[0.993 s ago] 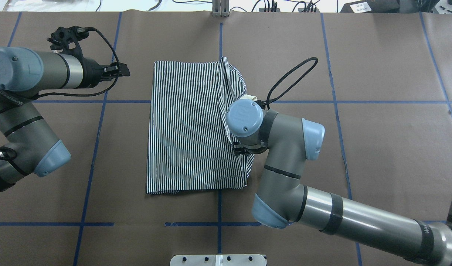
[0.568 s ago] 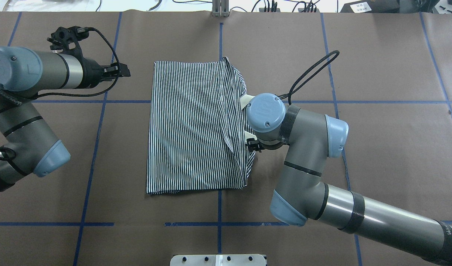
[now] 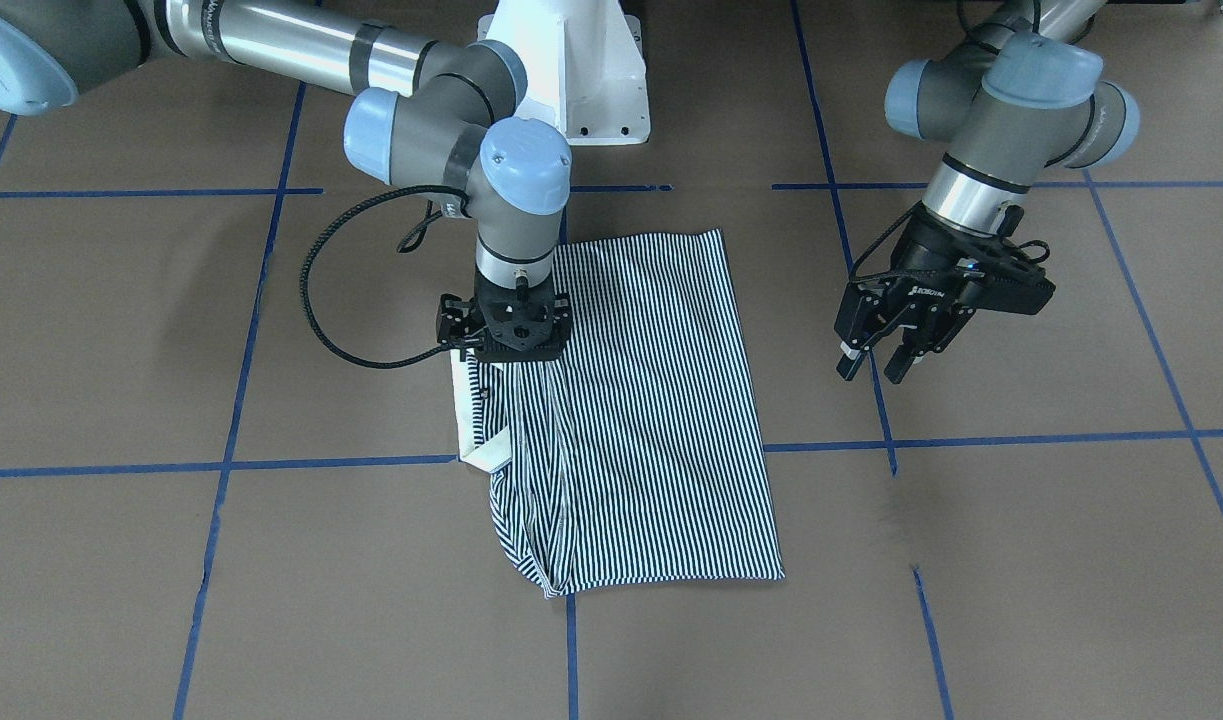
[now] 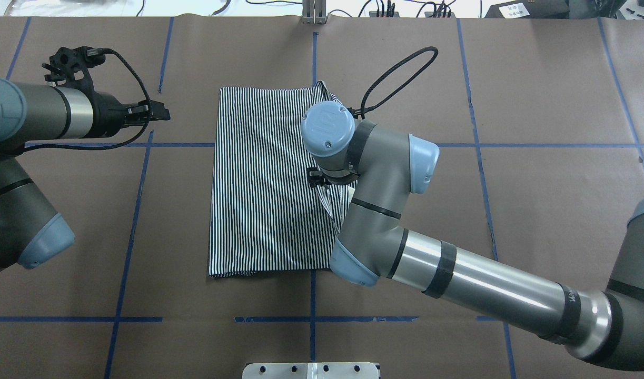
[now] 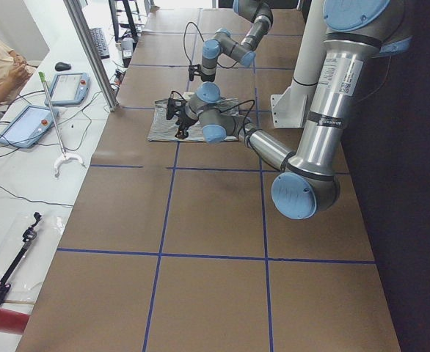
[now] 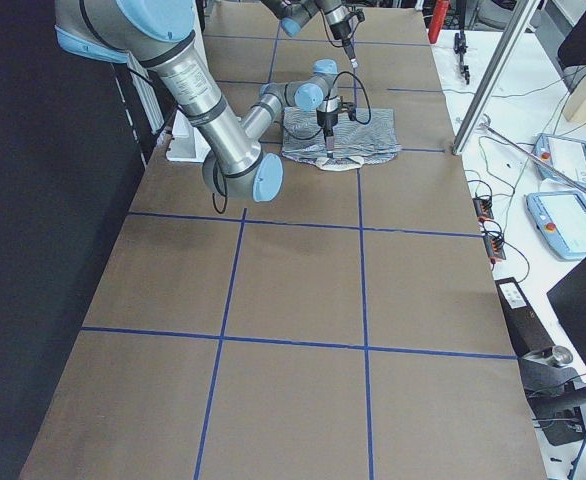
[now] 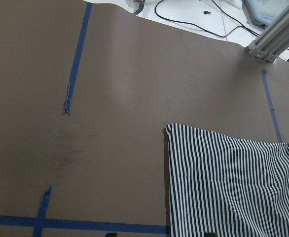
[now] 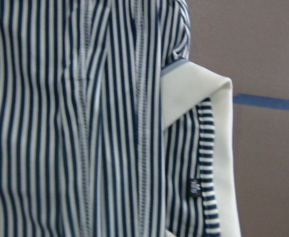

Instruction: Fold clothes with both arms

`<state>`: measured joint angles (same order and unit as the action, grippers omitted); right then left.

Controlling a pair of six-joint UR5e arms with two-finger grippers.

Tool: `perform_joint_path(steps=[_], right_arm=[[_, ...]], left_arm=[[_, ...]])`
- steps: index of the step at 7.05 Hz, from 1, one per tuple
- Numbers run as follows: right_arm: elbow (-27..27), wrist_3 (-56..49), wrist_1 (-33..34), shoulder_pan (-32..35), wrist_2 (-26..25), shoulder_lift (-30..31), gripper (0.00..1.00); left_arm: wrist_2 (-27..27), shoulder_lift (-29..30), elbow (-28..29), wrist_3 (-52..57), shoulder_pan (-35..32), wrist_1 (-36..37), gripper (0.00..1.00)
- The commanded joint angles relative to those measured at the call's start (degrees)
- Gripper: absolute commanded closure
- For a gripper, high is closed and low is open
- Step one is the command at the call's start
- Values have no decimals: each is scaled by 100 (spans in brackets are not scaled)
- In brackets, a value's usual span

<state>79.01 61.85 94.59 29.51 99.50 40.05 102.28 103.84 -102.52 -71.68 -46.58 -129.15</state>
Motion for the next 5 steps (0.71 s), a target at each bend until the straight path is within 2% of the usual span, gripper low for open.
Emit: perform_joint_path(steps=[1,5], right_arm=[[-474,125,-222,-50,0,-296,0],[-475,187,-187,-262,0,-243,0]], left_arm=[[-6,-66,-49,-4,-1,4,34],[2,-110,-49,-4,-1,-5,34]])
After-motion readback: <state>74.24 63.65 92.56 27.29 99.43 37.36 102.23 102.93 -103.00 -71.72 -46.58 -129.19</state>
